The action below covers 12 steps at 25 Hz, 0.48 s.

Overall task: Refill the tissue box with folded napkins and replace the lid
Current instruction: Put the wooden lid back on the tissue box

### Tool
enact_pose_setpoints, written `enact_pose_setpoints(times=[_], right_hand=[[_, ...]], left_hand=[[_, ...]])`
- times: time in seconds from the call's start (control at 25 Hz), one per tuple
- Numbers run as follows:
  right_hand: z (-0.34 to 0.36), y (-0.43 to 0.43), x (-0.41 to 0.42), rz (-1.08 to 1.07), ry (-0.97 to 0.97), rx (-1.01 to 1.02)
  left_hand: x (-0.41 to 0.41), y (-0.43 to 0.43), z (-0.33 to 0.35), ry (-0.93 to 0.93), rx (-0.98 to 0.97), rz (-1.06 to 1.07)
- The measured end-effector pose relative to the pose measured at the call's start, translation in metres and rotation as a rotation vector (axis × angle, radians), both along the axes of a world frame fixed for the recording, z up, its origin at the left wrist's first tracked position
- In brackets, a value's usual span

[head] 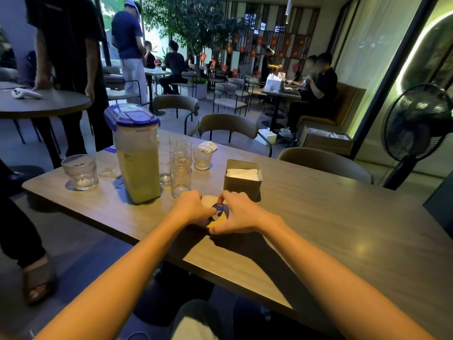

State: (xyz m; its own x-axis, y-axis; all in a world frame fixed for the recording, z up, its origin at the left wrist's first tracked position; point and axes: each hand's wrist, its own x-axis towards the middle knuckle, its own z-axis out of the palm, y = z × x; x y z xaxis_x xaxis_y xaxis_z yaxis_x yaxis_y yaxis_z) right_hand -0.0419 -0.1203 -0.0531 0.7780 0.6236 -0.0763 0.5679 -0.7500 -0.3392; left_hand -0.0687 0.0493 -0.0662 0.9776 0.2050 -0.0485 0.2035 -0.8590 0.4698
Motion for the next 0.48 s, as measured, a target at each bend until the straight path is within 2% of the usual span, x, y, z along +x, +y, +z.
enact_pose_setpoints(times=[0.16, 0.24, 0.32, 0.48], right_hand=[[0.034, -0.012, 0.018, 0.045, -0.160, 0.175], [0.056, -0.022, 0.034, 0.038, -0.193, 0.214], [0.074, -0.034, 0.051, 0.024, -0.173, 0.225], [0.085, -0.050, 0.086, -0.022, -0.030, 0.202]], left_hand=[[0.002, 0.001, 0.032, -0.308, -0.339, -0.097], [0.009, -0.001, 0.055, -0.388, -0.413, -0.175], [0.025, 0.002, 0.069, -0.343, -0.376, -0.295], [0.061, 0.010, 0.072, -0.126, -0.263, -0.543]])
